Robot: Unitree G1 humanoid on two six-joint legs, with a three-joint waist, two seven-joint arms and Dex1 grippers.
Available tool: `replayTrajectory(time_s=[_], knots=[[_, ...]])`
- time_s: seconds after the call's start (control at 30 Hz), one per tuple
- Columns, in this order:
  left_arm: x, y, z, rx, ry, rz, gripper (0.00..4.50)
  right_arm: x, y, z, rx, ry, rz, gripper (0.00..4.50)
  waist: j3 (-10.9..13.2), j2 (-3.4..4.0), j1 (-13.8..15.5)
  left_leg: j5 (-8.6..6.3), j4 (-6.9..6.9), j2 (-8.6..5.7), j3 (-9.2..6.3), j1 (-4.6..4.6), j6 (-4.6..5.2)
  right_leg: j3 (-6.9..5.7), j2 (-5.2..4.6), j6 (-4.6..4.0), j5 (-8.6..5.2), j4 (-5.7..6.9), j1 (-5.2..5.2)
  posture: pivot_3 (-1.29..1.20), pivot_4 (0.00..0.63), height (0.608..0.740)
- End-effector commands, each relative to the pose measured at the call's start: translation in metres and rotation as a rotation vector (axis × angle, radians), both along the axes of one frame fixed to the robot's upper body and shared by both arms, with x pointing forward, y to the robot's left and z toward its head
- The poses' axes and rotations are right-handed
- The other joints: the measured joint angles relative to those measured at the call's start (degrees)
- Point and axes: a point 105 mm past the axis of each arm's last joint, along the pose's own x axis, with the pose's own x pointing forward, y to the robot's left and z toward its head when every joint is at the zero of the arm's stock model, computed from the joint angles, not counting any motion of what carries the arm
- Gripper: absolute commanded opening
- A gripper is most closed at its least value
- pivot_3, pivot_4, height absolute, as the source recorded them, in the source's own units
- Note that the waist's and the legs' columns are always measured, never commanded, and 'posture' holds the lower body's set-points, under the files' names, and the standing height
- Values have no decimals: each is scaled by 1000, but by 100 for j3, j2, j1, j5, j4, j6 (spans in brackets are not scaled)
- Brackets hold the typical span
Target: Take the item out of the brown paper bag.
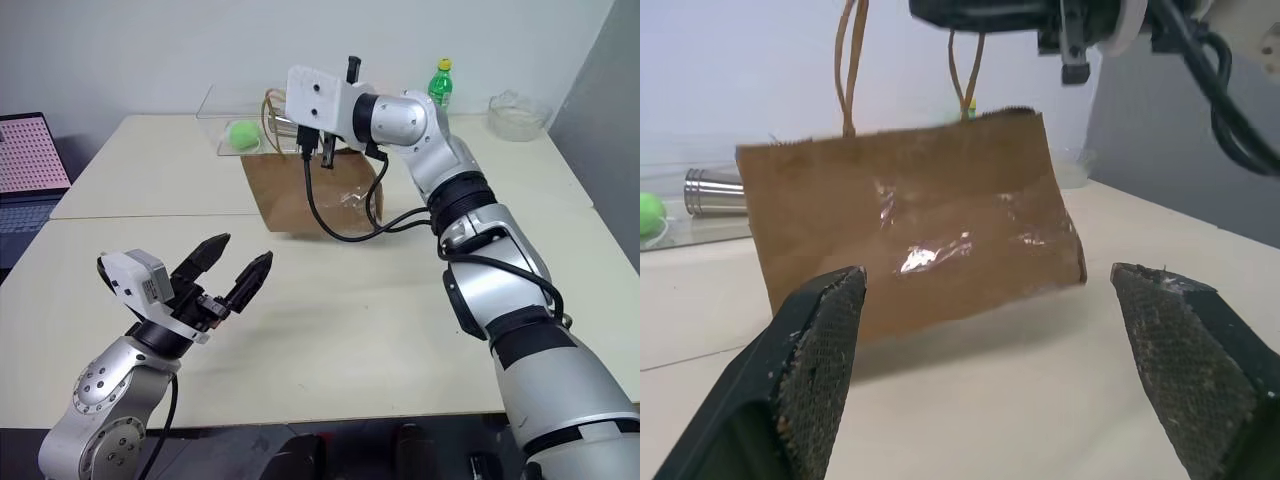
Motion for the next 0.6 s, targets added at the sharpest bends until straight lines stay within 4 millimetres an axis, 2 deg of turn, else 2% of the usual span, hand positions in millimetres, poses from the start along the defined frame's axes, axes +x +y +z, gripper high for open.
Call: replayTrajectory(time_s=[0.03,0.27,0.6], knots=[[-4,-4,11,0,-64,-7,4124,-5,6,19,4,-86,11,23,0,0,0,0,0,0,0,0,0,0,0,0,0,0,0,0,150,740],[-3,-5,10,0,-71,-23,4124,5,-2,-1,-32,-68,-39,23,0,0,-16,0,0,0,1,0,0,1,1,0,0,3,-1,0,150,740],[2,-13,12,3,-89,-55,4124,12,-11,1,-63,-155,-94,23,0,0,-17,0,0,0,2,0,0,3,1,0,0,5,-4,0,150,740]])
